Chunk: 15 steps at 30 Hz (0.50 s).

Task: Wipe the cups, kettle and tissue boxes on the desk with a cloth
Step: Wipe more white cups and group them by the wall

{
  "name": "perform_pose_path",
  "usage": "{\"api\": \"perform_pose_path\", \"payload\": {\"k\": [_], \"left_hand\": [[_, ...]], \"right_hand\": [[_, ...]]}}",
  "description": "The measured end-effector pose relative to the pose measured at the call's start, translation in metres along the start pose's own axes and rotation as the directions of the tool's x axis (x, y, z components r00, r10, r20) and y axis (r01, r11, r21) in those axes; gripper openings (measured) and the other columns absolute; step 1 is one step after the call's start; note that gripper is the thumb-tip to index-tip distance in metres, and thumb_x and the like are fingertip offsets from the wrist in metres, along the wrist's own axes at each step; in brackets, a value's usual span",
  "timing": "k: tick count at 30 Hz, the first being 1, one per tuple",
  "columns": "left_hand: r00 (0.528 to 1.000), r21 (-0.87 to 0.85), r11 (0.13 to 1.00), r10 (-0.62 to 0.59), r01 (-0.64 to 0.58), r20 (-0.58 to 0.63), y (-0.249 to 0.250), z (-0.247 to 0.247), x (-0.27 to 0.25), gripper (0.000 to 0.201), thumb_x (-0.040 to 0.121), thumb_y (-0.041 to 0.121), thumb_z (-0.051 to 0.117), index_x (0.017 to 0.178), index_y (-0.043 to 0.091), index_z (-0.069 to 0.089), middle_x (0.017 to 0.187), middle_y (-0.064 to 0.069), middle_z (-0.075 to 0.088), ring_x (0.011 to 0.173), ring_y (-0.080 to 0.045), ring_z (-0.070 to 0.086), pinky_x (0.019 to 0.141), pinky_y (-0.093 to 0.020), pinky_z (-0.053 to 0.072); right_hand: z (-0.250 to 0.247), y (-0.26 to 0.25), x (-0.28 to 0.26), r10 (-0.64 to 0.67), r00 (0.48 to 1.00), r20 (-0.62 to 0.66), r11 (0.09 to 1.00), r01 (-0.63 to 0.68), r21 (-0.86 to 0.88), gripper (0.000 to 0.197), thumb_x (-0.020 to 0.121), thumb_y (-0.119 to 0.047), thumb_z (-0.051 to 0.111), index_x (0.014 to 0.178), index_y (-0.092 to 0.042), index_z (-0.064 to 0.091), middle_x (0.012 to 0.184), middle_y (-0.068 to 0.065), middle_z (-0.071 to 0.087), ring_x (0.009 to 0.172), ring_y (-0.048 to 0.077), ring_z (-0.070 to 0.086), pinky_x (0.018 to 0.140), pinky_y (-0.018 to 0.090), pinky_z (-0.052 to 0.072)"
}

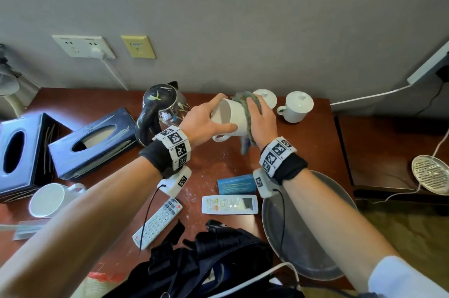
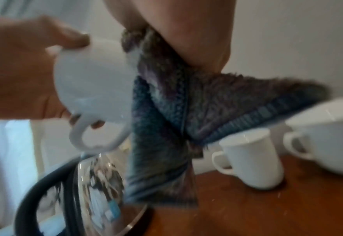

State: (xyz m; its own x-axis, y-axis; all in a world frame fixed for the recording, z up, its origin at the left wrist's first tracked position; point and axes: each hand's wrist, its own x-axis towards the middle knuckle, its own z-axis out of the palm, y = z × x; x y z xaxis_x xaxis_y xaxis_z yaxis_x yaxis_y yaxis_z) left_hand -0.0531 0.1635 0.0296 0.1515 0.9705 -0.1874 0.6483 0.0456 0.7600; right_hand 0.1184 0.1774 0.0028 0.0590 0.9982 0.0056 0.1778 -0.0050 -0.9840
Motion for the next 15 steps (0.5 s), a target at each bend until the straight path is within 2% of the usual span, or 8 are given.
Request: {"api": "perform_pose_path", "payload": {"k": [2, 4, 6, 9, 10, 12, 13, 15], "left_hand": [[0.999, 0.082, 0.996, 0.042, -0.043, 0.012, 0.0, 0.0, -0.002, 0.092, 0.075, 0.047, 0.08, 0.152, 0.036, 0.03, 0.128, -0.007, 0.057, 0.115, -0.027, 0.054, 0.102, -0.044, 0.044], [0.999, 0.021, 1.0, 0.011, -0.012, 0.032, -0.003, 0.001, -0.001, 0.102, 0.074, 0.045, 0.081, 0.156, 0.034, 0.02, 0.129, -0.006, 0.057, 0.114, -0.025, 0.054, 0.104, -0.042, 0.043], [0.994, -0.091, 0.993, -0.068, 0.076, 0.085, -0.005, 0.001, 0.0, 0.11, 0.074, 0.039, 0.083, 0.158, 0.027, 0.013, 0.13, -0.001, 0.059, 0.115, -0.022, 0.057, 0.105, -0.039, 0.044], [0.977, -0.215, 0.963, -0.123, 0.159, 0.173, -0.008, 0.005, -0.001, 0.093, 0.072, 0.049, 0.08, 0.149, 0.023, 0.036, 0.132, 0.003, 0.06, 0.121, -0.02, 0.058, 0.107, -0.042, 0.045], [0.975, -0.259, 0.948, -0.144, 0.185, 0.171, -0.01, 0.007, 0.0, 0.097, 0.071, 0.056, 0.08, 0.15, 0.022, 0.036, 0.134, 0.004, 0.059, 0.122, -0.019, 0.058, 0.107, -0.042, 0.045], [0.962, -0.358, 0.896, -0.212, 0.262, 0.174, -0.012, 0.008, 0.001, 0.114, 0.064, 0.065, 0.081, 0.156, 0.023, 0.027, 0.138, 0.001, 0.058, 0.117, -0.02, 0.063, 0.101, -0.04, 0.051], [0.958, -0.405, 0.87, -0.228, 0.282, 0.176, -0.011, 0.009, 0.001, 0.11, 0.069, 0.058, 0.082, 0.157, 0.025, 0.025, 0.136, -0.002, 0.059, 0.112, -0.022, 0.066, 0.094, -0.04, 0.056], [0.952, -0.475, 0.827, -0.24, 0.302, 0.187, -0.014, 0.01, 0.003, 0.09, 0.082, 0.036, 0.078, 0.156, 0.029, 0.026, 0.133, -0.006, 0.061, 0.106, -0.027, 0.068, 0.082, -0.039, 0.06]], "right_hand": [[0.002, 0.002, 0.012, 0.293, 0.956, 0.0, 0.929, -0.285, 0.238, 0.022, 0.098, -0.028, 0.052, 0.102, -0.021, 0.073, 0.1, -0.002, 0.072, 0.092, 0.017, 0.067, 0.084, 0.035, 0.053], [0.003, 0.004, 0.017, 0.473, 0.88, 0.05, 0.82, -0.46, 0.34, 0.019, 0.094, -0.028, 0.059, 0.089, -0.019, 0.074, 0.097, 0.001, 0.073, 0.095, 0.024, 0.066, 0.084, 0.037, 0.052], [0.005, 0.009, 0.021, 0.49, 0.871, 0.016, 0.836, -0.475, 0.275, 0.019, 0.091, -0.031, 0.061, 0.083, -0.019, 0.073, 0.096, 0.002, 0.073, 0.096, 0.025, 0.066, 0.084, 0.037, 0.052], [0.008, 0.014, 0.022, 0.437, 0.897, -0.066, 0.888, -0.418, 0.192, 0.025, 0.09, -0.038, 0.056, 0.096, -0.02, 0.072, 0.106, 0.004, 0.072, 0.104, 0.025, 0.065, 0.099, 0.045, 0.05], [0.009, 0.015, 0.022, 0.416, 0.906, -0.081, 0.903, -0.4, 0.159, 0.03, 0.089, -0.041, 0.054, 0.103, -0.02, 0.071, 0.109, 0.005, 0.07, 0.106, 0.026, 0.064, 0.101, 0.047, 0.048], [0.009, 0.018, 0.017, 0.36, 0.928, -0.098, 0.932, -0.353, 0.079, 0.028, 0.092, -0.043, 0.051, 0.101, -0.022, 0.067, 0.109, 0.007, 0.069, 0.105, 0.028, 0.063, 0.099, 0.048, 0.049], [0.009, 0.018, 0.015, 0.336, 0.936, -0.107, 0.942, -0.331, 0.054, 0.023, 0.095, -0.04, 0.05, 0.098, -0.024, 0.065, 0.108, 0.008, 0.068, 0.104, 0.028, 0.063, 0.098, 0.047, 0.049], [0.008, 0.015, 0.009, 0.302, 0.945, -0.125, 0.953, -0.301, 0.028, 0.021, 0.099, -0.037, 0.048, 0.103, -0.024, 0.063, 0.111, 0.008, 0.067, 0.106, 0.028, 0.061, 0.098, 0.045, 0.049]]}}
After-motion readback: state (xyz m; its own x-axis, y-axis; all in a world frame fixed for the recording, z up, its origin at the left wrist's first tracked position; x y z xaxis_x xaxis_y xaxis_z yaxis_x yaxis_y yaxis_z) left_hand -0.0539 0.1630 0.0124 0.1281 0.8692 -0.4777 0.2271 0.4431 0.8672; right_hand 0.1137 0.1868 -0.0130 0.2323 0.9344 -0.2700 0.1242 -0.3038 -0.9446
